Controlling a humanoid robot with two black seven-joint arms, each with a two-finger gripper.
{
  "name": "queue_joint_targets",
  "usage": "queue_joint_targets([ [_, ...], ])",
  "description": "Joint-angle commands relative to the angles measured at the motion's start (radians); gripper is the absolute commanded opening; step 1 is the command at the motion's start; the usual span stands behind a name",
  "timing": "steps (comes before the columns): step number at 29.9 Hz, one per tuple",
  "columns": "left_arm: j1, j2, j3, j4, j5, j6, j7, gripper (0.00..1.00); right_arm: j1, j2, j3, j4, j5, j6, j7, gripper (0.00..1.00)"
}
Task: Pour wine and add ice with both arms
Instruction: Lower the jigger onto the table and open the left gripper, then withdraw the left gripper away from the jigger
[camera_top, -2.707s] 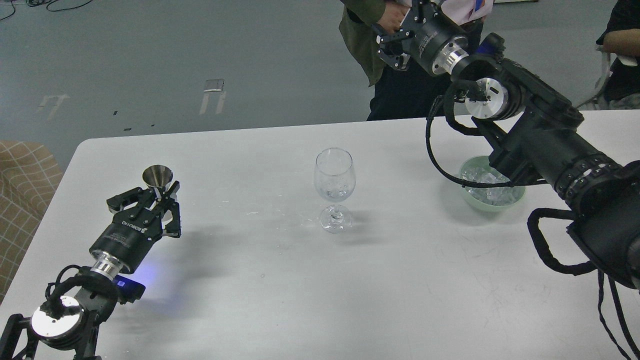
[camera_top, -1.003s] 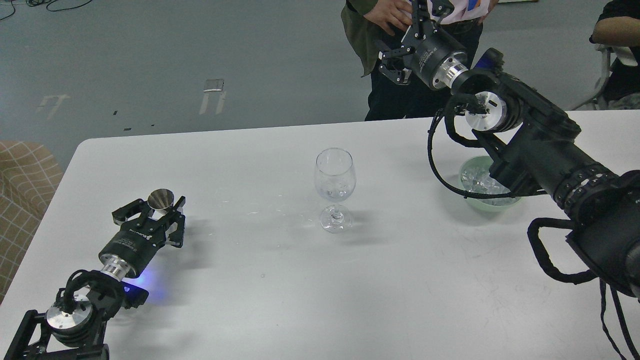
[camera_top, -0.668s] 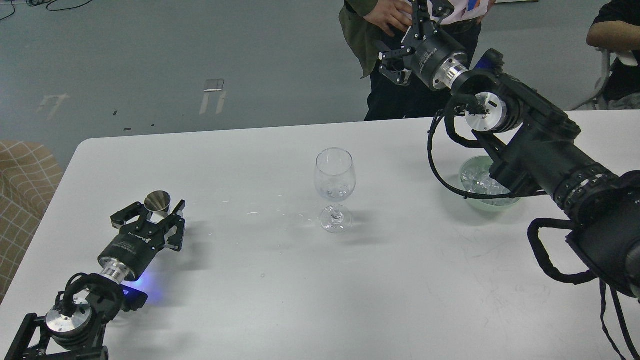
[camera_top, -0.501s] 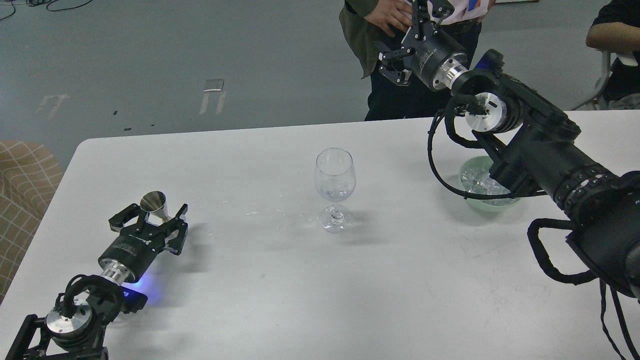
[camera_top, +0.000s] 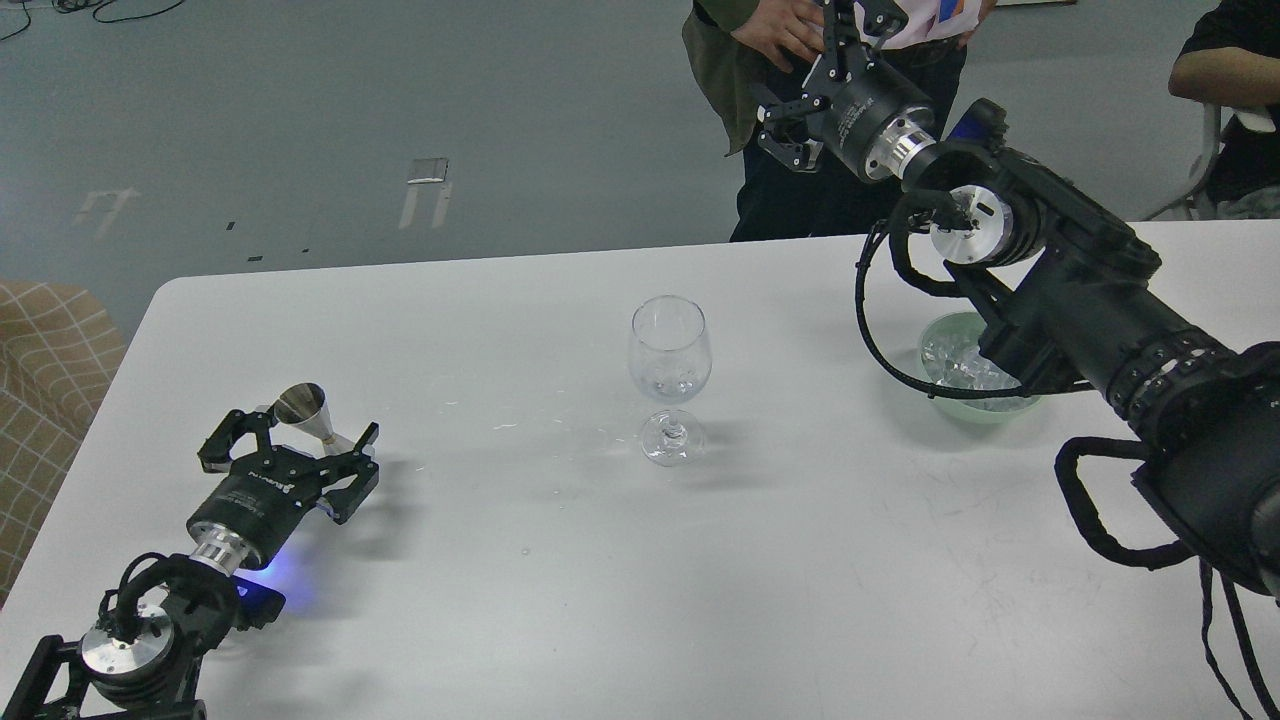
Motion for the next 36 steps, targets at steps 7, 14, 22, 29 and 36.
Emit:
queue_joint_targets([
  [7, 0.063, 0.07, -0.01, -0.011, -0.017, -0.046, 0.0, 0.98, 0.0, 0.0, 0.0, 0.0, 0.0, 0.0, 0.0, 1.0],
  [14, 0.148, 0.111, -0.022, -0.012, -0.018, -0.072, 0.0, 0.98, -0.003, 0.0, 0.0, 0.0, -0.002, 0.0, 0.0, 1.0],
  [22, 0.169, 0.192, -0.094, -0.001, -0.027, -0.072, 0.0, 0.98, -0.012, -0.001, 0.0, 0.003, -0.003, 0.0, 0.0, 1.0],
  [29, 0.045, 0.341, -0.146, 0.035, -0.011, -0.072, 0.0, 0.98, -0.011, -0.005, -0.005, 0.003, -0.009, 0.005, 0.0, 1.0],
  [36, -0.221, 0.419, -0.131, 0.236, 0.075, -0.072, -0.007, 0.98, -0.008, -0.012, -0.086, 0.014, -0.011, 0.006, 0.006, 1.0],
])
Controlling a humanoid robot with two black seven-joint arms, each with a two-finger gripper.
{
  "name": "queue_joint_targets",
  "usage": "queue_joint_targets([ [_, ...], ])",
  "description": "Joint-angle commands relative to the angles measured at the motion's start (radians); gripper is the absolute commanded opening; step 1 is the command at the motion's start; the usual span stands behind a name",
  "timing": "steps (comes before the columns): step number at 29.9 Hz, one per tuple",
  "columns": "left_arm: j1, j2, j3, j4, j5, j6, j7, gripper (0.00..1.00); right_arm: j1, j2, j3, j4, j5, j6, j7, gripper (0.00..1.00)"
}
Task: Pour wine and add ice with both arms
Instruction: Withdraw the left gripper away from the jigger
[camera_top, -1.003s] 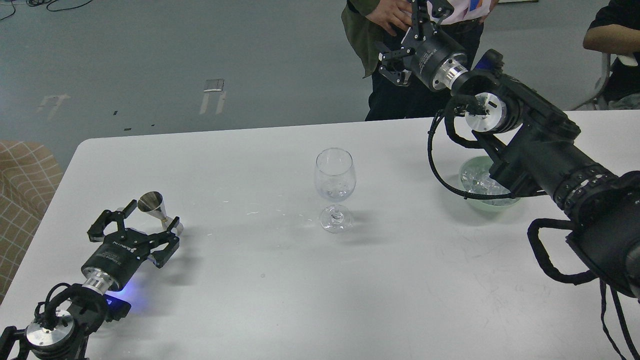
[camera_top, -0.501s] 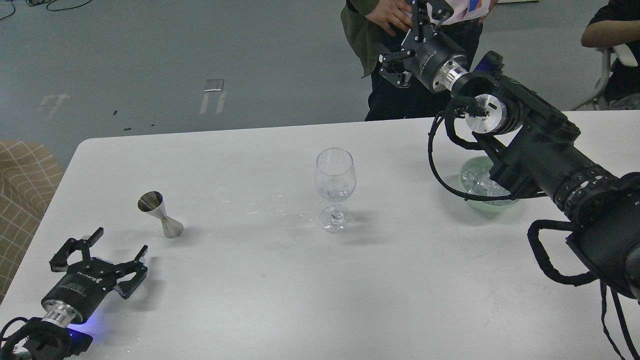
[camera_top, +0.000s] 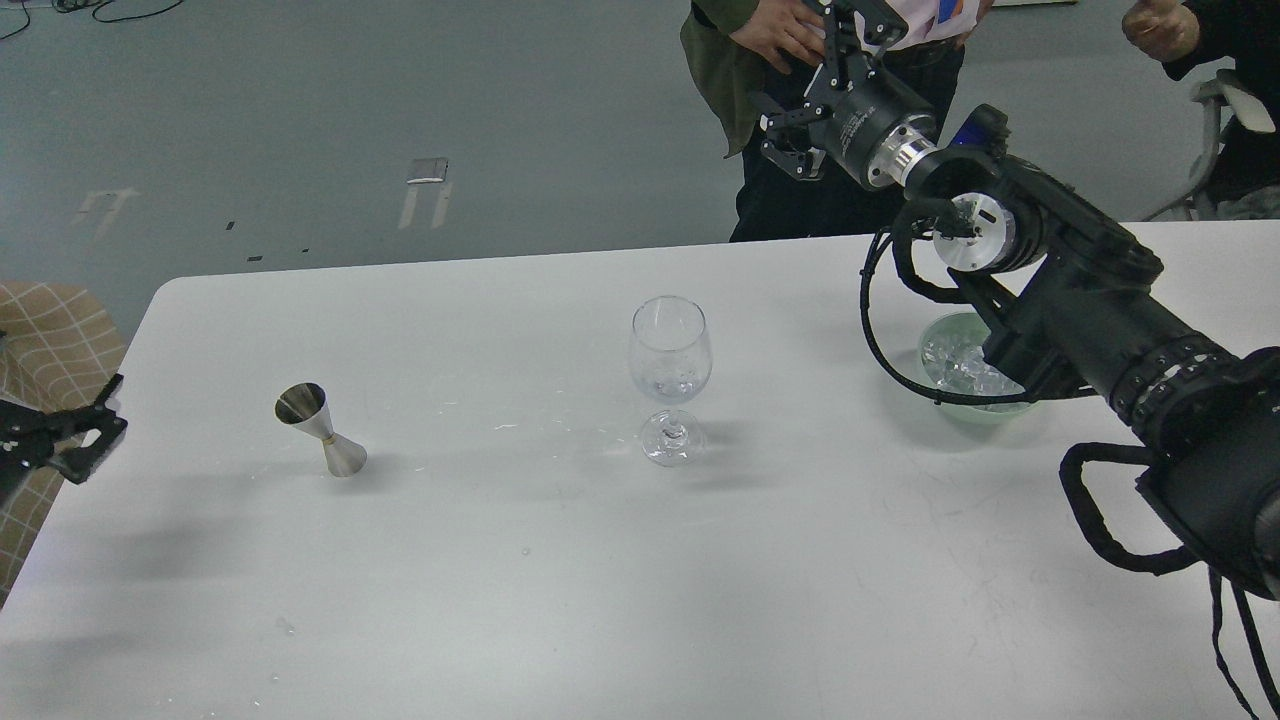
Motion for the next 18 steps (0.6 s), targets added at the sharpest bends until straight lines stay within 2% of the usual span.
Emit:
queue_joint_targets([
  [1, -0.162, 0.021, 0.021, 0.136, 0.102, 0.0, -0.043, 0.98, 0.002, -0.008, -0.045, 0.004, 0.0, 0.0, 0.003, 1.0],
  [2, -0.185, 0.021, 0.03, 0.155, 0.131, 0.0, -0.067, 0.98, 0.003, -0.011, -0.046, 0.005, 0.0, 0.0, 0.003, 1.0],
  [4, -0.266, 0.021, 0.096, 0.195, 0.257, 0.0, -0.189, 0.98, 0.003, -0.017, -0.046, 0.007, 0.0, 0.0, 0.004, 1.0],
  [6, -0.288, 0.018, 0.142, 0.195, 0.314, 0.0, -0.263, 0.98, 0.002, -0.019, -0.046, 0.007, 0.0, 0.0, 0.004, 1.0],
  [7, -0.308, 0.015, 0.185, 0.195, 0.358, 0.0, -0.35, 0.98, 0.002, -0.02, -0.048, 0.007, 0.0, 0.002, 0.003, 1.0],
  [8, -0.317, 0.015, 0.206, 0.195, 0.375, 0.0, -0.392, 0.98, 0.002, -0.02, -0.048, 0.007, 0.0, 0.002, 0.004, 1.0],
  [10, -0.348, 0.015, 0.309, 0.195, 0.432, 0.0, -0.548, 0.98, 0.002, -0.02, -0.048, 0.007, -0.002, 0.002, 0.003, 1.0],
  [13, -0.386, 0.014, 0.404, 0.195, 0.443, 0.0, -0.622, 0.98, 0.002, -0.026, -0.051, 0.01, -0.005, 0.003, 0.003, 1.0],
  [15, -0.403, 0.014, 0.459, 0.195, 0.44, 0.0, -0.637, 0.98, -0.001, -0.048, -0.066, 0.026, -0.023, 0.005, 0.003, 1.0],
  [18, -0.406, 0.012, 0.492, 0.195, 0.434, 0.0, -0.636, 0.98, -0.002, -0.081, -0.132, 0.074, -0.051, 0.002, 0.006, 1.0],
])
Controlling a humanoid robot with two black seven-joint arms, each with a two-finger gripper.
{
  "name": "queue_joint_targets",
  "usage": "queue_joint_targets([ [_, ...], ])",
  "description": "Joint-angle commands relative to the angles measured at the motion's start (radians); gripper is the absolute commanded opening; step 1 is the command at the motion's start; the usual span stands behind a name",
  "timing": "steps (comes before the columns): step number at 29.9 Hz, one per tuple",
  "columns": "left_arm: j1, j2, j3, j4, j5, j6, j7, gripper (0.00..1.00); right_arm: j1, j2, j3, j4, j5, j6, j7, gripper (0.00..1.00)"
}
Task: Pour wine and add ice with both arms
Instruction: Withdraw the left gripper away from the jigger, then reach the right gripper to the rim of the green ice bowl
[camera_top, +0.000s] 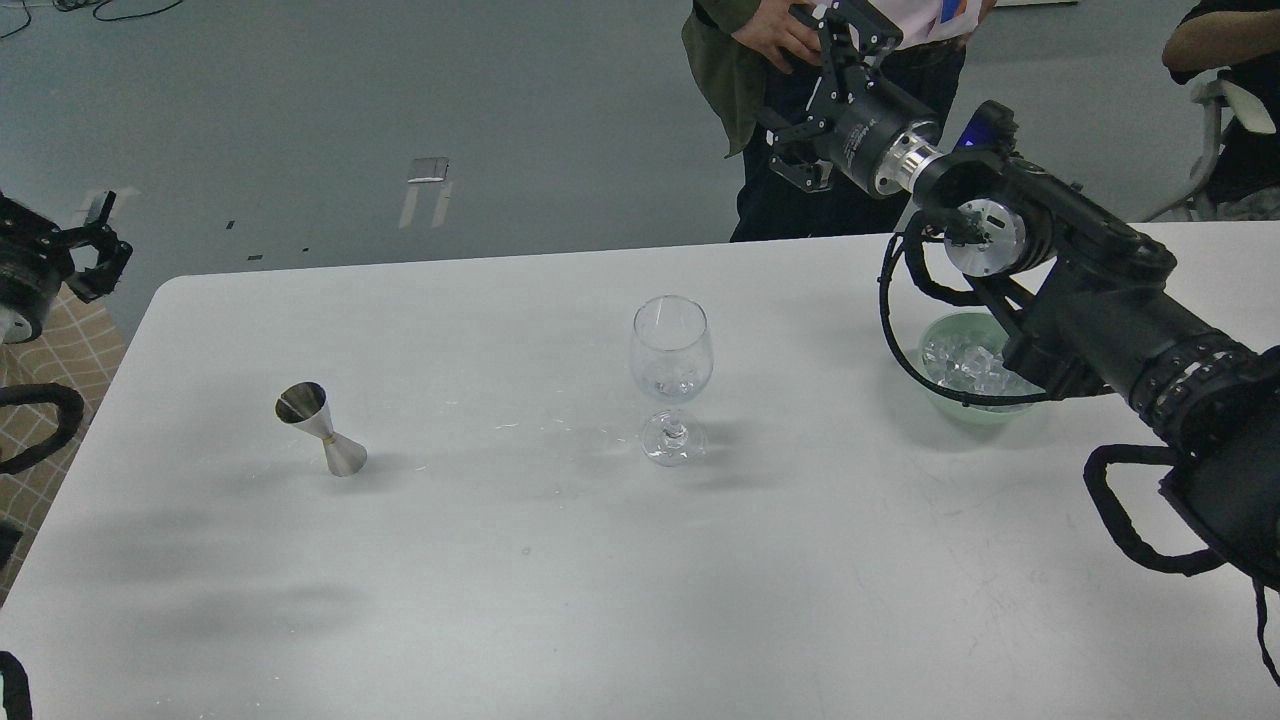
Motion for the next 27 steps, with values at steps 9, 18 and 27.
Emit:
queue_joint_targets([
  [9, -0.021, -0.033, 0.042, -0.006, -0.009, 0.0, 0.001, 0.98, -0.002, -0.338, -0.236, 0.284, -0.173, -0.022, 0.012, 1.0],
  [18, -0.058, -0.081, 0.045, -0.011, -0.001, 0.0, 0.007, 0.98, -0.082, -0.653, -0.255, 0.634, -0.62, -0.137, 0.038, 1.0],
  [27, -0.09, -0.095, 0.107, -0.011, -0.006, 0.0, 0.007, 0.98, -0.22, -0.849, -0.255, 0.883, -1.101, -0.377, 0.055, 1.0],
])
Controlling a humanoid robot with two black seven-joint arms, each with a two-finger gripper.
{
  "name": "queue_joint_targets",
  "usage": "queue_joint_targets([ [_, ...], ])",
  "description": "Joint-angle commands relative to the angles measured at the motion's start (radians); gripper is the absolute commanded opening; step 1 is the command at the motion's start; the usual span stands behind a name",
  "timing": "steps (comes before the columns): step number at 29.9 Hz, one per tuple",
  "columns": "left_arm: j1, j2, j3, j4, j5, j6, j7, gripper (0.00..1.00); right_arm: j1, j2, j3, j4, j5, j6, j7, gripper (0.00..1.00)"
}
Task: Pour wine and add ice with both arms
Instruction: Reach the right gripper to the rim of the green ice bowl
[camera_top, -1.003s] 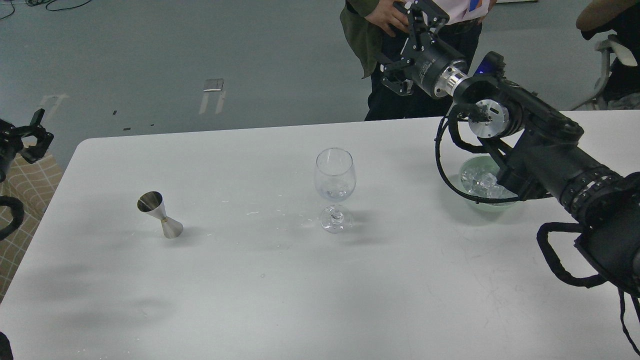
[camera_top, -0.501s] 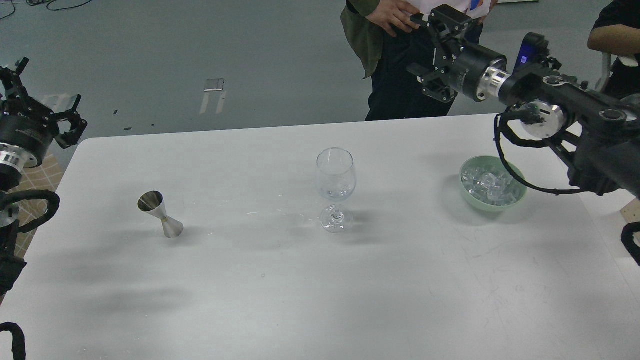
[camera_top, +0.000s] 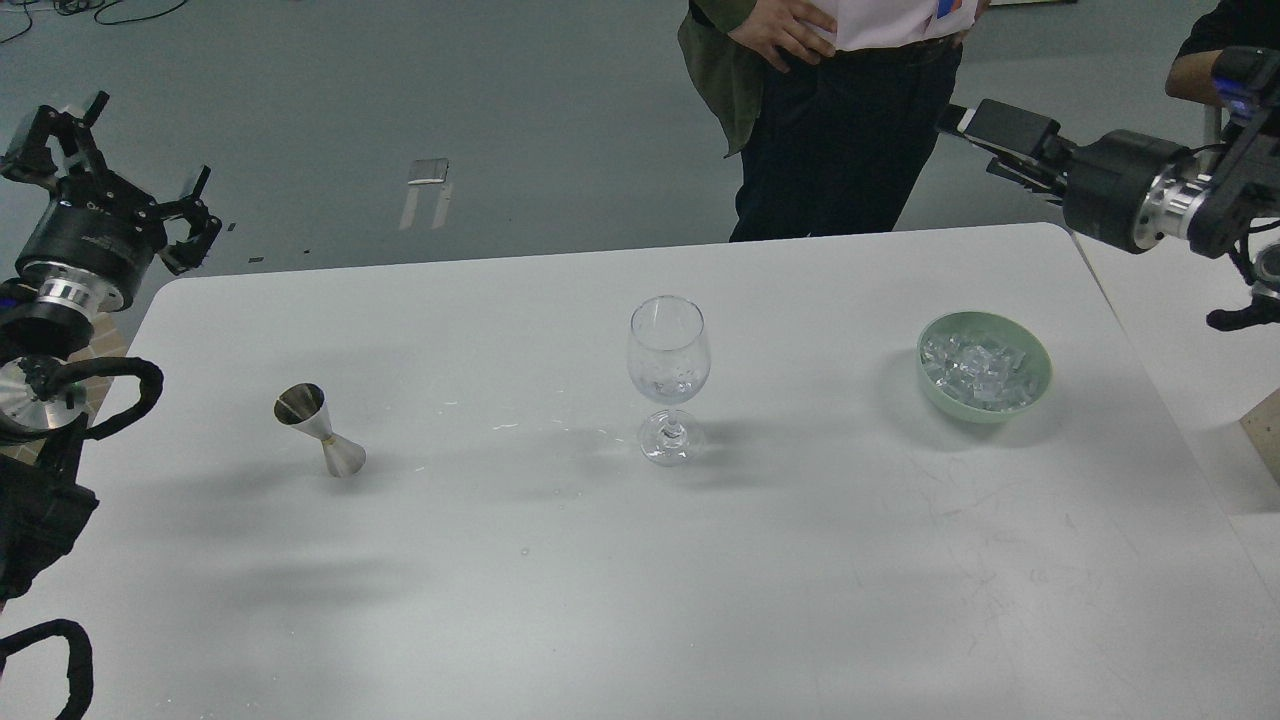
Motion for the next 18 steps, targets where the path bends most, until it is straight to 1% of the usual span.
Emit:
queue_joint_targets([
  [1, -0.011, -0.007, 0.038, 0.001, -0.007, 0.0, -0.003, 0.98, -0.071, -0.056, 0.0, 0.054, -0.193, -0.119, 0.009, 1.0],
  [3, -0.013, -0.021, 0.04, 0.001, -0.007, 0.0, -0.005, 0.98, -0.117, -0.066, 0.0, 0.053, -0.301, -0.185, 0.026, 1.0],
  [4, -0.013, -0.025, 0.04, 0.001, -0.007, 0.0, -0.005, 0.98, -0.154, -0.067, 0.0, 0.045, -0.374, -0.23, 0.044, 1.0],
  [6, -0.011, -0.028, 0.04, 0.001, -0.007, 0.0, -0.005, 0.98, -0.192, -0.067, 0.0, 0.033, -0.446, -0.27, 0.067, 1.0],
  [7, -0.011, -0.03, 0.041, 0.001, -0.007, 0.0, -0.005, 0.98, -0.224, -0.064, 0.0, 0.014, -0.497, -0.302, 0.087, 1.0],
  [10, -0.011, -0.039, 0.041, 0.001, -0.007, 0.0, -0.005, 0.98, -0.266, -0.044, 0.0, -0.052, -0.575, -0.363, 0.115, 1.0],
  [12, -0.011, -0.041, 0.041, 0.001, -0.007, 0.0, -0.005, 0.98, -0.274, -0.032, 0.0, -0.079, -0.597, -0.376, 0.125, 1.0],
  [16, -0.008, -0.042, 0.043, 0.001, -0.007, 0.0, -0.005, 0.98, -0.287, 0.003, -0.001, -0.154, -0.696, -0.385, 0.173, 1.0],
  [18, -0.005, -0.042, 0.043, 0.001, -0.007, 0.0, -0.005, 0.98, -0.295, 0.009, 0.0, -0.174, -0.723, -0.385, 0.181, 1.0],
])
